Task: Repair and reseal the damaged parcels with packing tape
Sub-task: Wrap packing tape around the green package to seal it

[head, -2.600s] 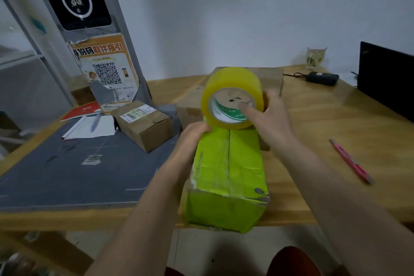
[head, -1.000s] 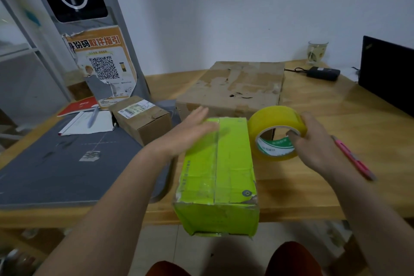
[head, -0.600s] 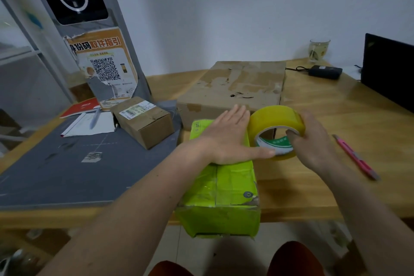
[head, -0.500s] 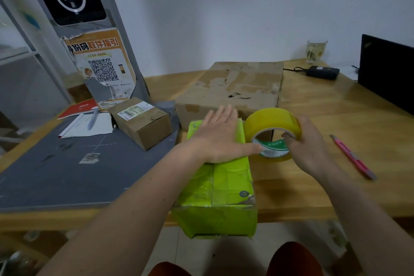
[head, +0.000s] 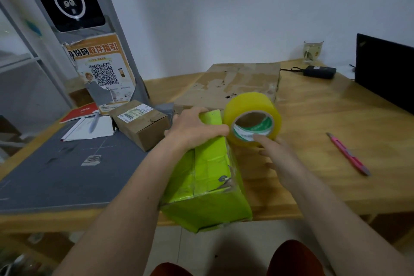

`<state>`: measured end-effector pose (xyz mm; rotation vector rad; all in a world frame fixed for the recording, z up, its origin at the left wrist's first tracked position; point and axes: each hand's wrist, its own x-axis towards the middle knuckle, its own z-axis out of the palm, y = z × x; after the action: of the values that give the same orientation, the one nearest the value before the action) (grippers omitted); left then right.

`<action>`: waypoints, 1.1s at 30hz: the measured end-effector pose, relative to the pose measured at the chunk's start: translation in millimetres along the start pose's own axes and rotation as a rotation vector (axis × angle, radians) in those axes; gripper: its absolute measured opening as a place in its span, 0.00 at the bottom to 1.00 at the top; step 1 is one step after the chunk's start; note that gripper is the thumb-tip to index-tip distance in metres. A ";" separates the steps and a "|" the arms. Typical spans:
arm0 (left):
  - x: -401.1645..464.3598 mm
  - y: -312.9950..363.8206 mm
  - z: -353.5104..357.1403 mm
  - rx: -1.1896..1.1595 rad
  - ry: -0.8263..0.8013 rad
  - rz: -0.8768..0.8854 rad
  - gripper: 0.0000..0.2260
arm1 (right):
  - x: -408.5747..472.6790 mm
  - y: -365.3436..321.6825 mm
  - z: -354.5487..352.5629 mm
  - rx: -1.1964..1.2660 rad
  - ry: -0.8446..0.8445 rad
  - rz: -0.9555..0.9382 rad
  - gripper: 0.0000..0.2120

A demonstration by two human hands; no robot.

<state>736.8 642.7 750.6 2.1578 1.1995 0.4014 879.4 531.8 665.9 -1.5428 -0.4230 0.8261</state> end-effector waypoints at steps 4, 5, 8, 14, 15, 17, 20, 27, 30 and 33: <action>-4.9 -9.6 -3.5 -0.435 0.119 0.018 0.34 | 6.3 -29.1 21.6 0.054 -0.197 0.152 0.49; -7.6 -12.4 -2.0 -0.521 0.150 0.018 0.34 | 7.6 -38.6 26.9 0.040 -0.211 0.117 0.46; -16.7 -21.8 8.2 -0.662 0.273 -0.016 0.36 | 10.2 -72.4 37.5 -0.126 -0.191 -0.133 0.23; -58.6 -34.1 71.4 -0.767 0.459 -0.139 0.40 | 3.7 -117.3 51.9 -0.699 -0.493 -0.529 0.04; -66.0 -37.1 83.9 -0.748 0.432 -0.166 0.41 | 6.3 -113.1 55.4 -0.858 -0.556 -0.528 0.03; -69.0 -46.0 98.0 -0.697 0.420 -0.185 0.35 | 11.5 -101.6 61.0 -1.029 -0.579 -0.533 0.06; -58.4 -53.2 97.4 -0.608 0.452 -0.150 0.31 | 12.4 -89.1 64.6 -0.964 -0.478 -0.523 0.19; -60.4 -48.9 107.8 -0.521 0.530 -0.156 0.28 | 25.8 -92.6 44.4 -0.697 0.000 -0.579 0.15; -60.0 -36.1 111.7 -0.577 0.544 -0.149 0.30 | 34.5 -90.8 35.9 -0.637 0.102 -0.613 0.16; -54.8 -29.1 114.2 -0.588 0.531 -0.182 0.33 | 42.6 -84.8 32.7 -0.642 0.083 -0.643 0.07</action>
<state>749.5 564.9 647.3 1.4610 1.3244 1.1376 901.8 597.8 738.1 -1.8450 -1.1288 0.1123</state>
